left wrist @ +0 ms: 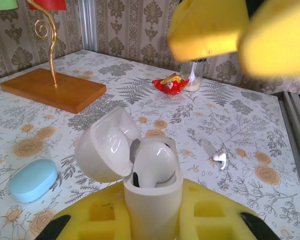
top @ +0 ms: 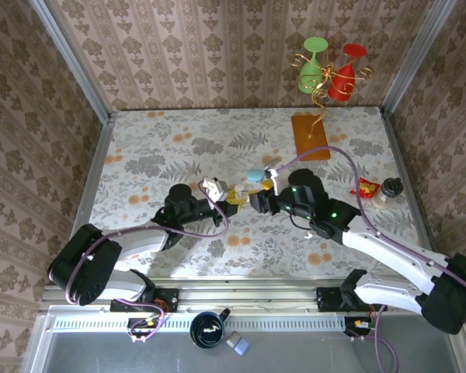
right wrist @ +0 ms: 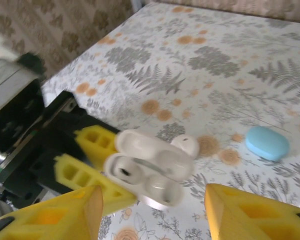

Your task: Insert the wireless bluetooth earbuds into the charging case

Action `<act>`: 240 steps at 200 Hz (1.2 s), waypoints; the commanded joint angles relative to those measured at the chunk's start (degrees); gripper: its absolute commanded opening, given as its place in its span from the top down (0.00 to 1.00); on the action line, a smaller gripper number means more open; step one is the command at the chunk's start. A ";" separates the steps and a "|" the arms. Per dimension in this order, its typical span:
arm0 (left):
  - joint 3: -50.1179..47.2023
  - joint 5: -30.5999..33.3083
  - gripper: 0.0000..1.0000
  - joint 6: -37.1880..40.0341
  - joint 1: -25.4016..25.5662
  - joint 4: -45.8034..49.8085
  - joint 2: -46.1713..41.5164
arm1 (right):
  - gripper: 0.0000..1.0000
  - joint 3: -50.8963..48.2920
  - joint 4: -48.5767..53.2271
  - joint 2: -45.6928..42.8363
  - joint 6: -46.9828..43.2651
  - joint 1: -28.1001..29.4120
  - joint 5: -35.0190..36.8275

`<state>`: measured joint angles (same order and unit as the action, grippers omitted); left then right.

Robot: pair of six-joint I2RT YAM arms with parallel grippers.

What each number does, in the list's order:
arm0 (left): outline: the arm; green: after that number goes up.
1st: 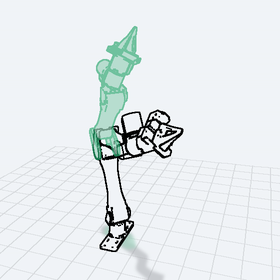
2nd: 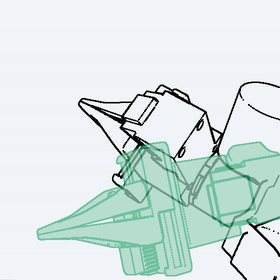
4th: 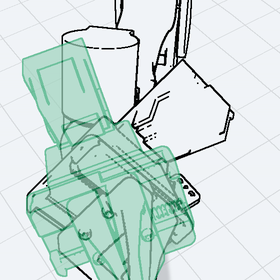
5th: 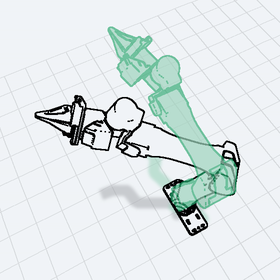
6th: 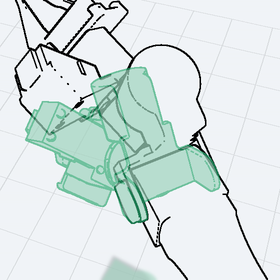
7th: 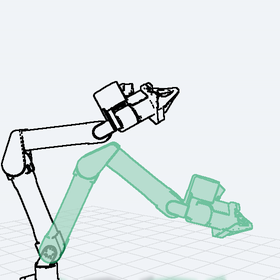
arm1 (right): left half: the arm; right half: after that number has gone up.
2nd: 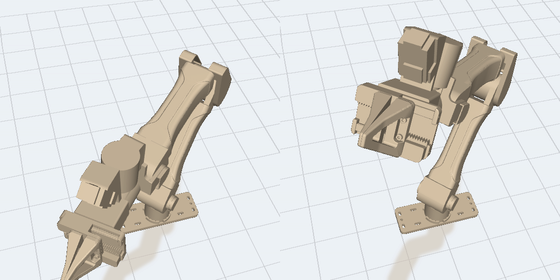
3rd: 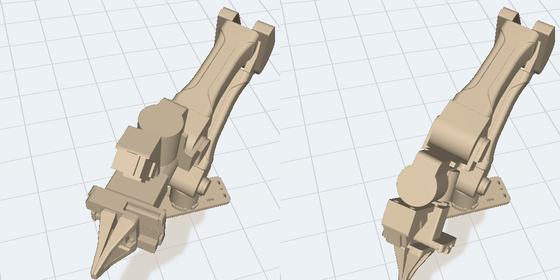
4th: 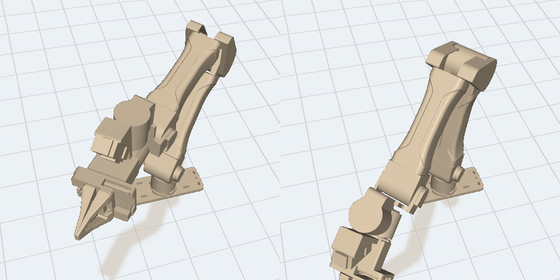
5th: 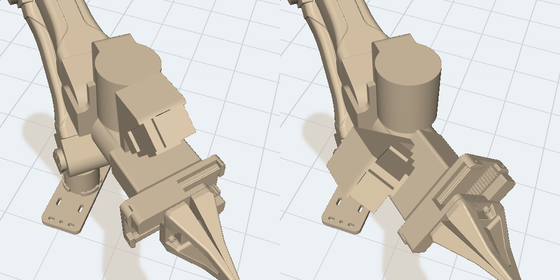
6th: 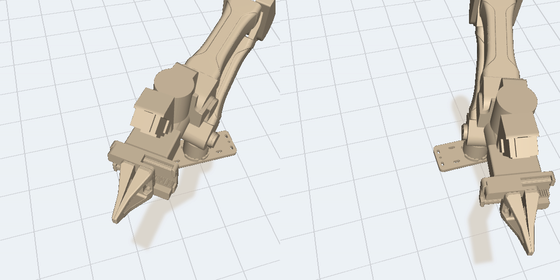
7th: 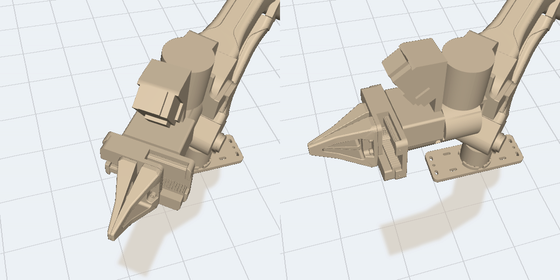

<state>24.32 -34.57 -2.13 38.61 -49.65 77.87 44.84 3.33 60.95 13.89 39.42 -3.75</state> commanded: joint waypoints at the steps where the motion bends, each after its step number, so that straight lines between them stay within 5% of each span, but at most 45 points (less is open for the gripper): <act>1: -1.51 0.11 1.00 3.10 -0.38 -4.11 0.87 | 0.42 -3.60 0.31 -3.30 7.78 -5.07 -0.63; 94: -1.82 -1.72 1.00 6.79 -0.64 -5.63 2.29 | 0.45 -9.33 31.38 0.38 23.57 -23.78 5.39; 166: -1.56 -3.72 1.00 6.64 -0.65 -6.32 3.54 | 0.56 -19.83 23.44 -2.14 33.13 -27.78 -7.88; 240: -0.68 -4.91 1.00 5.92 -0.69 -8.17 5.34 | 0.66 -22.28 20.45 -3.47 35.22 -28.74 -9.26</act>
<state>22.22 -37.54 3.49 38.48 -54.74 82.50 23.53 25.32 57.95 47.31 11.11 -11.46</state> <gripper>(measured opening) 0.182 0.345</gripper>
